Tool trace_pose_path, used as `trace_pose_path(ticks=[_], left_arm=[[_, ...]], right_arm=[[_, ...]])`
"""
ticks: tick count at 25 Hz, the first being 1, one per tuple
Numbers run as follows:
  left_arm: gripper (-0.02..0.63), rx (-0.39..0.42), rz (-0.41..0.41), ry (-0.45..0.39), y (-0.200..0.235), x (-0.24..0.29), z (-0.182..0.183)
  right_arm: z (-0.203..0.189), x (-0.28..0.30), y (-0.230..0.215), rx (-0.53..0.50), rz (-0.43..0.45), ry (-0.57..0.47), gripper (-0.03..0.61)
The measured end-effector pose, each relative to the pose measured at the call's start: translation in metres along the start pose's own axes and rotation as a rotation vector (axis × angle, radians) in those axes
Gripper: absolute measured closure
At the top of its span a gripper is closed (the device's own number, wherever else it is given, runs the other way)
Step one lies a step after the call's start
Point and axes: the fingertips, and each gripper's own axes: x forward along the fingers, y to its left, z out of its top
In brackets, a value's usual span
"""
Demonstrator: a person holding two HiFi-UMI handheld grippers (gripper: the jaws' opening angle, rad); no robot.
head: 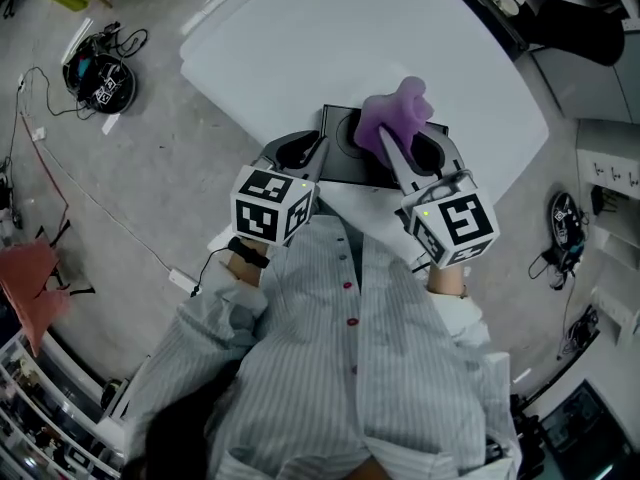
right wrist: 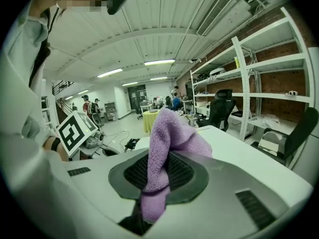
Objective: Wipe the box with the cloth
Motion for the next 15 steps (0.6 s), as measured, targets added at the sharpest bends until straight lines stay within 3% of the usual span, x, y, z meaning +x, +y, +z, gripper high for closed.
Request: trace_pose_path(ticks=[4, 15], left_arm=[[0.537, -0.014, -0.021, 0.057, 0.002, 0.01, -0.019], [0.522, -0.046, -0.021, 0.095, 0.008, 0.023, -0.04]], right_arm=[[-0.003, 0.02, 0.008, -0.008, 0.048, 0.018, 0.52], [-0.019, 0.081, 0.028, 0.0, 0.184, 0.089, 0.52]])
